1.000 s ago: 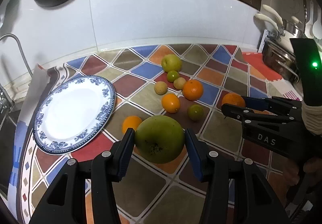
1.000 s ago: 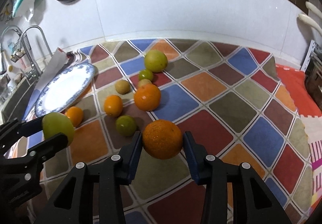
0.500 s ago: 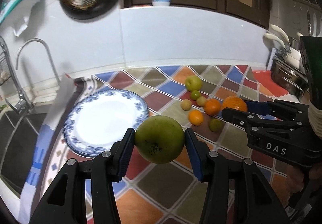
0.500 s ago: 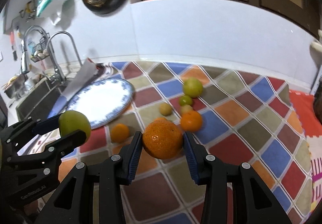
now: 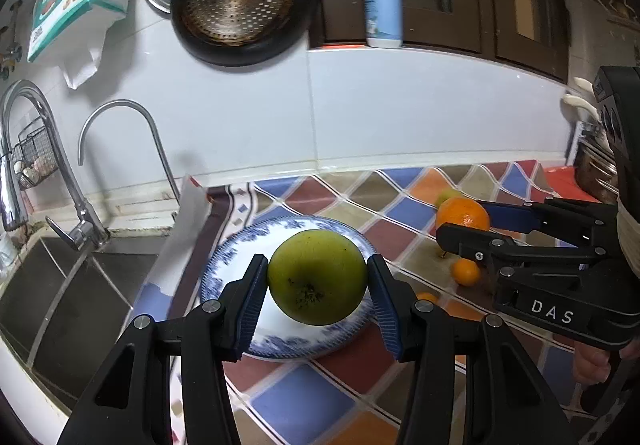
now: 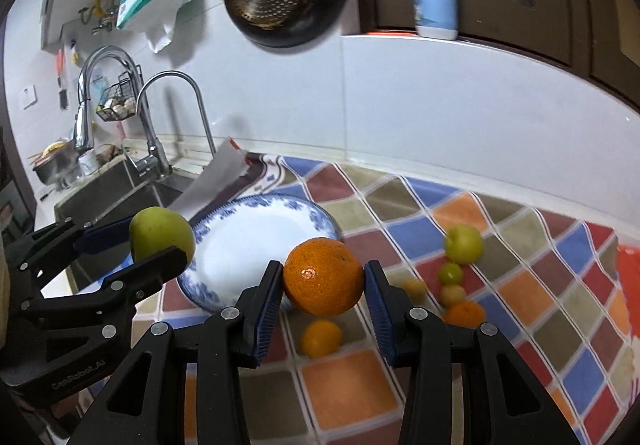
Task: Organize fruits
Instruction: 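Carry the green apple and orange in both grippers over the blue-and-white plate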
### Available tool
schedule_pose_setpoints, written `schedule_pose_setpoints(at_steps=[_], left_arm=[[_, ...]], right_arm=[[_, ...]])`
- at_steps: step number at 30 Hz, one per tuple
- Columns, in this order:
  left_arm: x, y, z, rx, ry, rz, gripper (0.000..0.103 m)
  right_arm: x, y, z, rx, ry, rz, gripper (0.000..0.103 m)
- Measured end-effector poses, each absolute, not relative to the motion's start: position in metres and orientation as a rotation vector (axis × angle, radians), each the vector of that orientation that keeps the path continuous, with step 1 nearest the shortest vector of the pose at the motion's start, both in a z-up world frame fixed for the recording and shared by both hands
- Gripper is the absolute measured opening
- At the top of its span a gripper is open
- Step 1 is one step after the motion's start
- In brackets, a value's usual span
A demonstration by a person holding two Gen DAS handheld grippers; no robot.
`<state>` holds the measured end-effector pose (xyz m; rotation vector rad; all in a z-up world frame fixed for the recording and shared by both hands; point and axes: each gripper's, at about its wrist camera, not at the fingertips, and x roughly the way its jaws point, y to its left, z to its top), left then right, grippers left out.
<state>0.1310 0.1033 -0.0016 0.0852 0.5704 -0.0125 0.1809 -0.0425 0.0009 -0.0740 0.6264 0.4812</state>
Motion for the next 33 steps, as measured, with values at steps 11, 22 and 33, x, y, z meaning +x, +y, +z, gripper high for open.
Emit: schedule_pose_setpoints(at_steps=[11, 22, 33], left_arm=[[0.185, 0.148, -0.019, 0.067, 0.609, 0.021, 0.05], [0.242, 0.176, -0.056, 0.052, 0.696, 0.014, 0.05], [0.282, 0.185, -0.093, 0.043, 0.805, -0.007, 0.05]], right_arm=[[0.239, 0.011, -0.009, -0.126, 0.658, 0.535, 0.042], [0.296, 0.051, -0.042, -0.175, 0.753, 0.566, 0.042], [0.33, 0.068, -0.077, -0.206, 0.874, 0.586, 0.042]])
